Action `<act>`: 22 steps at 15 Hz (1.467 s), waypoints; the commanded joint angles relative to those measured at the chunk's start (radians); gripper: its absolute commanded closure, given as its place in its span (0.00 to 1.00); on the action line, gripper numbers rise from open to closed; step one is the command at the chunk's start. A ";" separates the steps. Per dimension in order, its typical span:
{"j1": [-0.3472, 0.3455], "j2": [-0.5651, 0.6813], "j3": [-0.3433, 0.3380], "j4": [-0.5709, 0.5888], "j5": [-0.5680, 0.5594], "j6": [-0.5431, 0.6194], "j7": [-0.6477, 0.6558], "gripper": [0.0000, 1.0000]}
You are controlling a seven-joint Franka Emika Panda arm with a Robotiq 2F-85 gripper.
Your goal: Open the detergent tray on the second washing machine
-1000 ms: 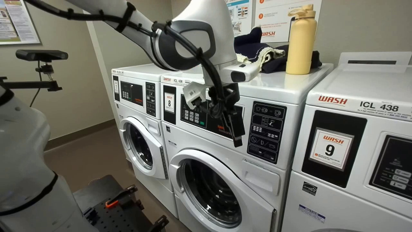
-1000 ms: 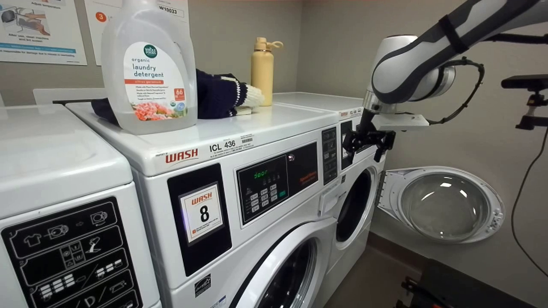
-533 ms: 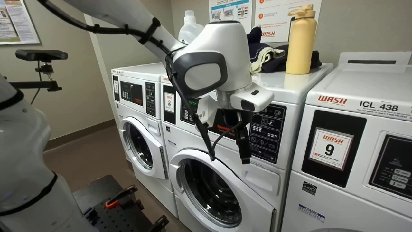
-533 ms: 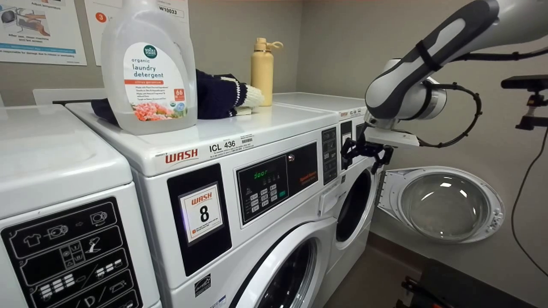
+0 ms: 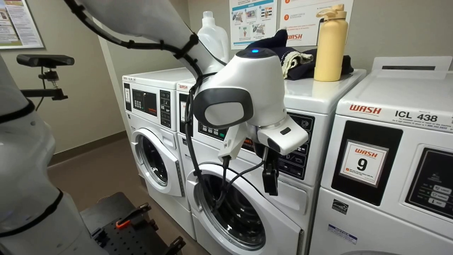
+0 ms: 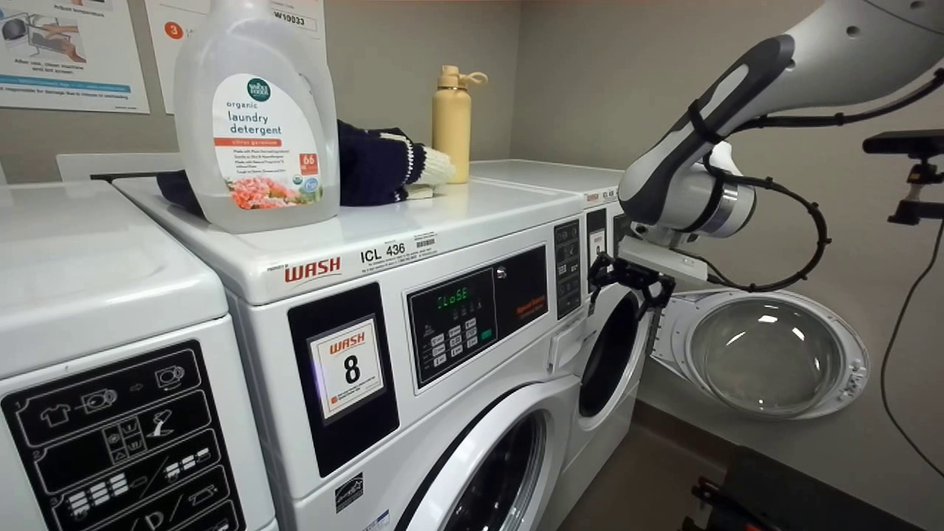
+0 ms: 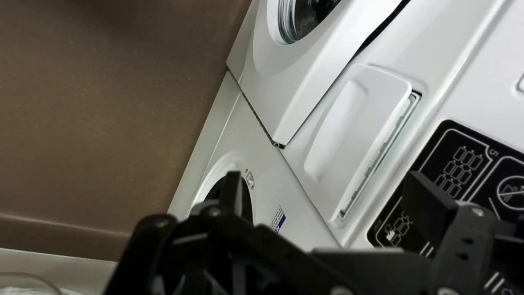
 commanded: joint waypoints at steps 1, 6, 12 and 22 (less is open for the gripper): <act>0.000 0.027 0.000 0.005 0.130 0.042 -0.056 0.00; -0.008 0.061 0.001 0.009 0.262 0.059 -0.130 0.00; -0.014 0.116 0.010 0.031 0.406 0.058 -0.221 0.00; -0.018 0.215 0.032 0.096 0.564 0.057 -0.321 0.00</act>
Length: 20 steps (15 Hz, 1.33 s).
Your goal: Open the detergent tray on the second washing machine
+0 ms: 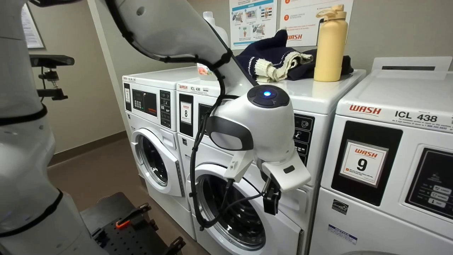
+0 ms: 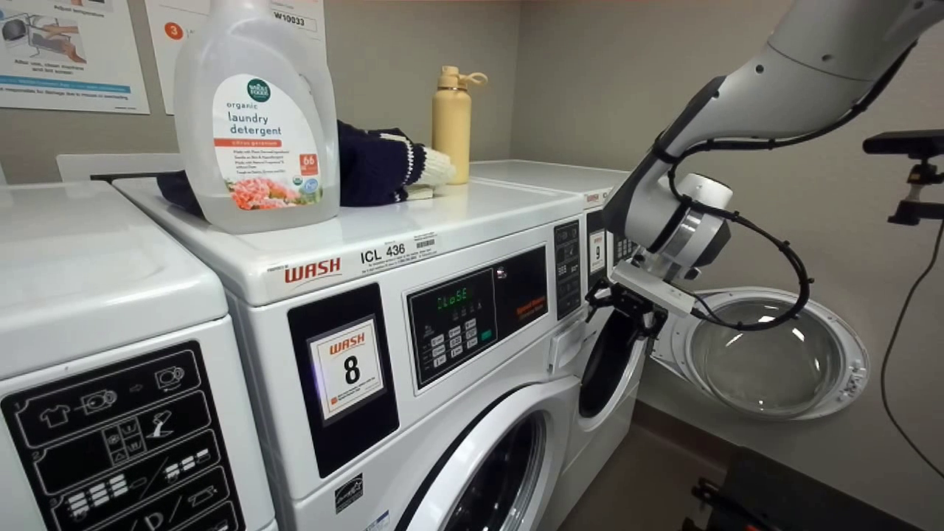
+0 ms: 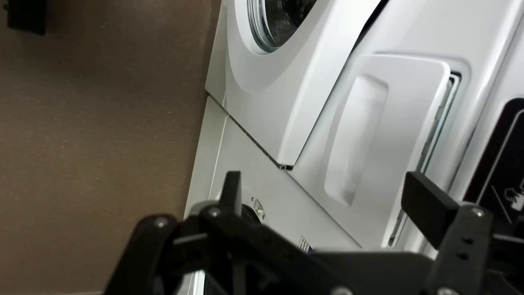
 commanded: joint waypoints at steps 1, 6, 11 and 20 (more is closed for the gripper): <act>-0.012 0.034 0.017 0.030 0.068 0.018 -0.051 0.00; -0.022 0.060 0.021 0.052 0.166 0.010 -0.119 0.00; -0.023 0.062 0.019 0.065 0.270 -0.001 -0.196 0.00; -0.017 0.080 0.019 0.073 0.404 -0.015 -0.287 0.00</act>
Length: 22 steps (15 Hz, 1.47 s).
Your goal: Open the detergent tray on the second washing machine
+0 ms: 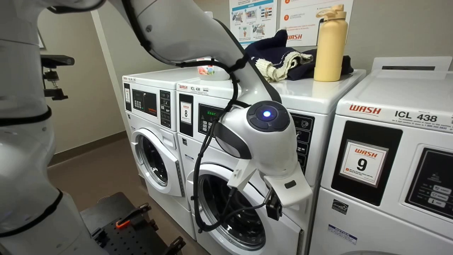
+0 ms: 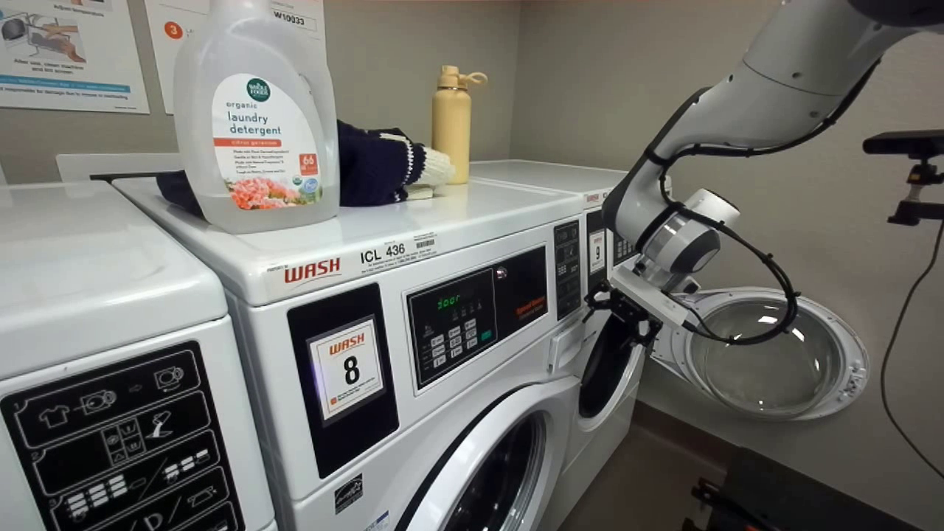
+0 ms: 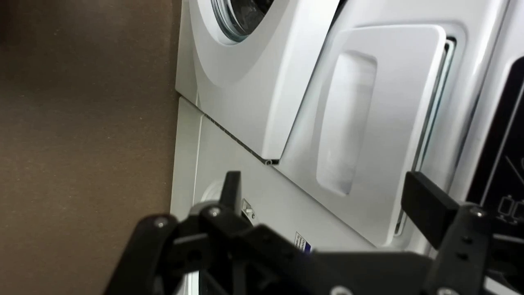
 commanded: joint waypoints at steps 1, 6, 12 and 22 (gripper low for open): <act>-0.010 0.006 0.017 0.017 0.064 -0.012 -0.055 0.00; -0.009 0.016 0.026 0.021 0.102 -0.016 -0.084 0.00; -0.010 0.039 0.042 0.034 0.150 -0.018 -0.113 0.00; -0.012 0.059 0.052 0.054 0.196 -0.027 -0.145 0.00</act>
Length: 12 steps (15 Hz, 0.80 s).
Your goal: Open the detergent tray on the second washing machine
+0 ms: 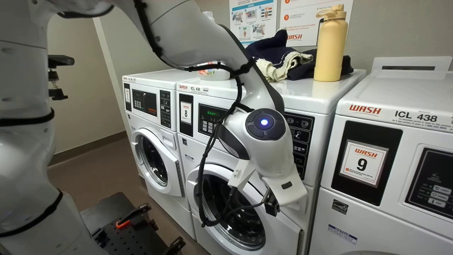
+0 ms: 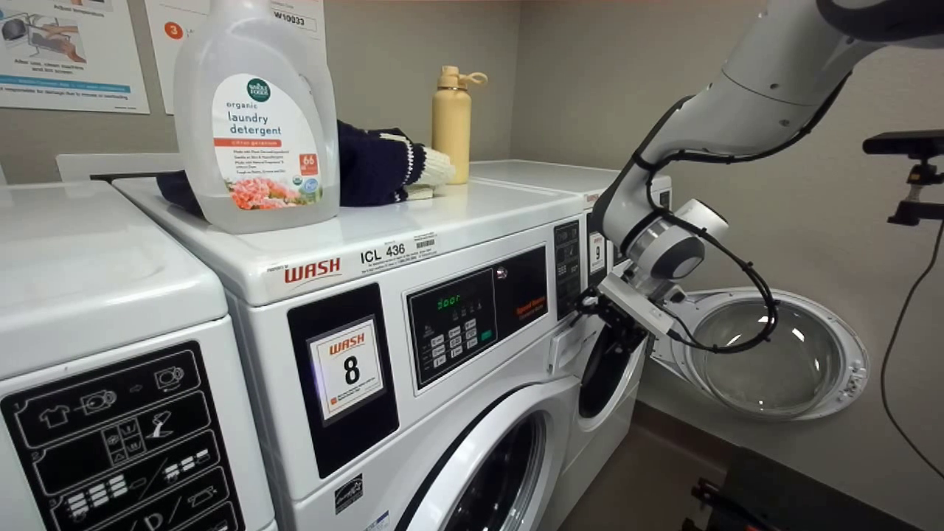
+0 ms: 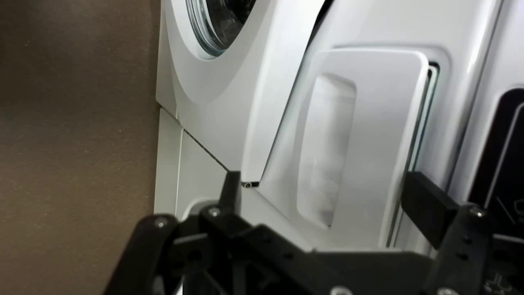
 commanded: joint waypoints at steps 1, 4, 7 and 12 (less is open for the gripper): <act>-0.013 0.011 0.012 0.015 0.049 -0.022 -0.045 0.00; -0.012 0.020 0.016 0.021 0.062 -0.025 -0.047 0.00; -0.011 0.029 0.019 0.028 0.073 -0.026 -0.056 0.00; -0.007 0.038 0.017 0.031 0.060 -0.022 -0.042 0.00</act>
